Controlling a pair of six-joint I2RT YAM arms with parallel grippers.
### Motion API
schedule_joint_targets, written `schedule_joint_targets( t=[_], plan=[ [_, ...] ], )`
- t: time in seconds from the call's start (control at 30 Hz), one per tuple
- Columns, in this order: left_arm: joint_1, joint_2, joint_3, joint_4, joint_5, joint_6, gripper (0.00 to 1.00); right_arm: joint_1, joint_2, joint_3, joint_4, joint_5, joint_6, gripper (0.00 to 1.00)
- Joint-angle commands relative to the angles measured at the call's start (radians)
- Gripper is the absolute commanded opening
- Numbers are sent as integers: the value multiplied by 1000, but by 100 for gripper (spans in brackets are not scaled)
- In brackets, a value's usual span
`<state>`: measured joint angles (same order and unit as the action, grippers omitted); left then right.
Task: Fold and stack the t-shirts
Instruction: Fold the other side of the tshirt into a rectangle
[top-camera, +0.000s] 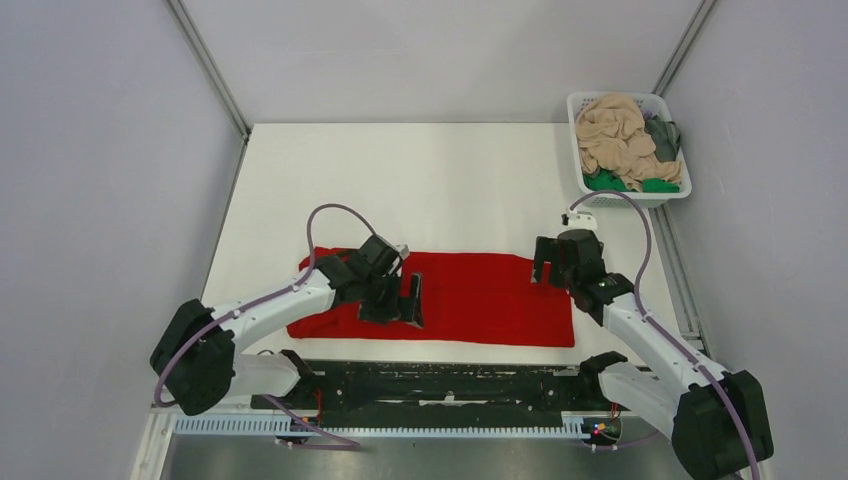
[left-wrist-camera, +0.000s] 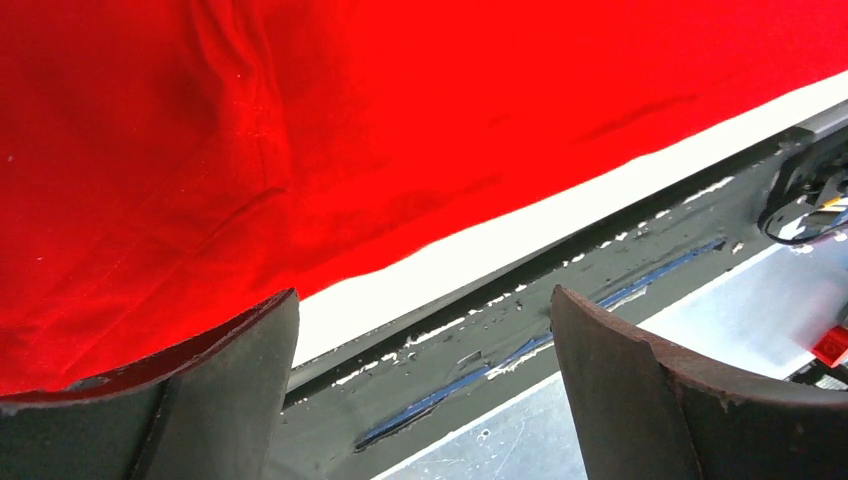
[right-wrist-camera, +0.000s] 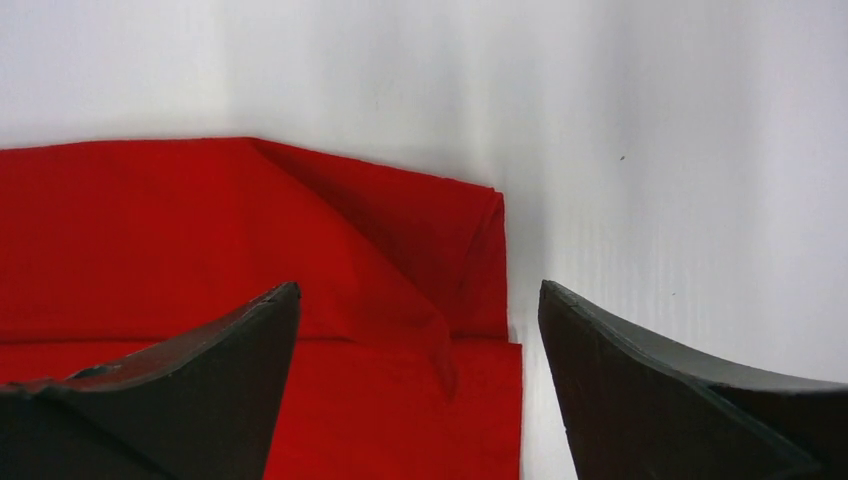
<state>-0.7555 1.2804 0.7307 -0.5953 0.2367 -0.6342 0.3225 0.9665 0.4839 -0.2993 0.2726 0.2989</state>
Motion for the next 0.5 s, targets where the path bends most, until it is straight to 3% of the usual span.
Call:
schedule_joint_targets(
  t=[0.0,0.23,0.47],
  plan=[
    [-8,-110,83,-21,-48,61,100,-3,13,84,-98,-17,123,86],
    [48,-137,132,22,-283,47,100,-94,-26,74,-131,-2,222,71],
    [267,-26,91,125,-197,9,100,-130,81,75,-64,-114,210,57]
  ],
)
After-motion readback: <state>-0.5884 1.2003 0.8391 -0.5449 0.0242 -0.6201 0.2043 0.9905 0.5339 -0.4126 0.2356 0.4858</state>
